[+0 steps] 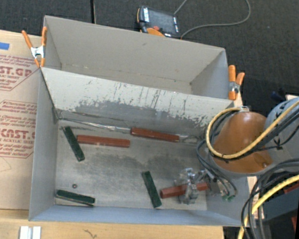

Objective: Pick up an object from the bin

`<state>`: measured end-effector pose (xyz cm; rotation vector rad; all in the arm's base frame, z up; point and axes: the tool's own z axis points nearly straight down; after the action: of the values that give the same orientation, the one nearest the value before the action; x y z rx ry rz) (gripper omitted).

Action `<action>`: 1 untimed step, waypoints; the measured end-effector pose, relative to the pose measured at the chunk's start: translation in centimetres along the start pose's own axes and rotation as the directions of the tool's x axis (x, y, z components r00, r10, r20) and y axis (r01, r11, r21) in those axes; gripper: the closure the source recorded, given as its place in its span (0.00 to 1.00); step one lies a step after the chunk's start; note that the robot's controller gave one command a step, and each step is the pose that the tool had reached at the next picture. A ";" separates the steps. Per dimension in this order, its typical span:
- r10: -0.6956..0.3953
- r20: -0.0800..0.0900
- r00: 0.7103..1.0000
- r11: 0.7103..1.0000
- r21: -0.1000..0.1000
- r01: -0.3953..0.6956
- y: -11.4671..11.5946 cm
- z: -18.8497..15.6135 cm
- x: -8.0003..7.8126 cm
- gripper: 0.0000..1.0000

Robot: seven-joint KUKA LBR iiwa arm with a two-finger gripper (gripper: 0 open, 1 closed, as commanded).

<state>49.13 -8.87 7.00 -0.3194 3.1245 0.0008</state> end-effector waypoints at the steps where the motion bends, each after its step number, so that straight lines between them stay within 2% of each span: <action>1: 0.000 0.000 1.000 1.000 0.000 0.000 0.0 0.0 0.0 1.00</action>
Offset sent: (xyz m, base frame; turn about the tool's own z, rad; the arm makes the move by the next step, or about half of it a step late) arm 0.0000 0.0000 0.0000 0.0000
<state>49.13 -8.87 7.00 -0.3193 3.1245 0.0008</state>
